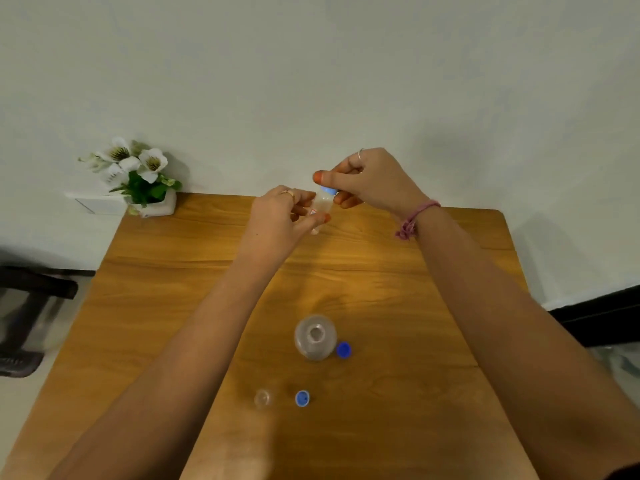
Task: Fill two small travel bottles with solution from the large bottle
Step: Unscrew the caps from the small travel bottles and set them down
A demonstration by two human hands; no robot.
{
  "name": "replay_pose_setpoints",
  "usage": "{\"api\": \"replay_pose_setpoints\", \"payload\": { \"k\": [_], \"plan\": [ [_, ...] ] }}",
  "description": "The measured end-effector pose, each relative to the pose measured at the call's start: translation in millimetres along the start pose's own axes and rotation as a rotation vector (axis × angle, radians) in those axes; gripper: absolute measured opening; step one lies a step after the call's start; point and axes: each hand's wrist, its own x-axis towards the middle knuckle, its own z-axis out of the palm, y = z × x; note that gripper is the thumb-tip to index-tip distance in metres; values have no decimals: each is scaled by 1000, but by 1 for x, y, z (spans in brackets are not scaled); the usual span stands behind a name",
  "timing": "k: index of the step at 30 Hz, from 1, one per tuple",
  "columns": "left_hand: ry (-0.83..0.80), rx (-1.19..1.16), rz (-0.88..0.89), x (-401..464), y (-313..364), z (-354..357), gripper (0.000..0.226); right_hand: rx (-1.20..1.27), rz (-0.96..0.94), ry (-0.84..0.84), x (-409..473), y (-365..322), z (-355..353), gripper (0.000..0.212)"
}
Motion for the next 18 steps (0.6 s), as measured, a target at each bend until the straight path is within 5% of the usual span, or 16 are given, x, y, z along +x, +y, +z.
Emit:
{"api": "replay_pose_setpoints", "payload": {
  "k": [13, 18],
  "plan": [
    [-17, -152, -22, -46, -45, -125, 42, -245, -227, 16, -36, -106, 94, 28],
    [-77, -236, -7, -64, -60, -143, 40, -359, -197, -245, -45, -134, 92, 32]
  ]
}}
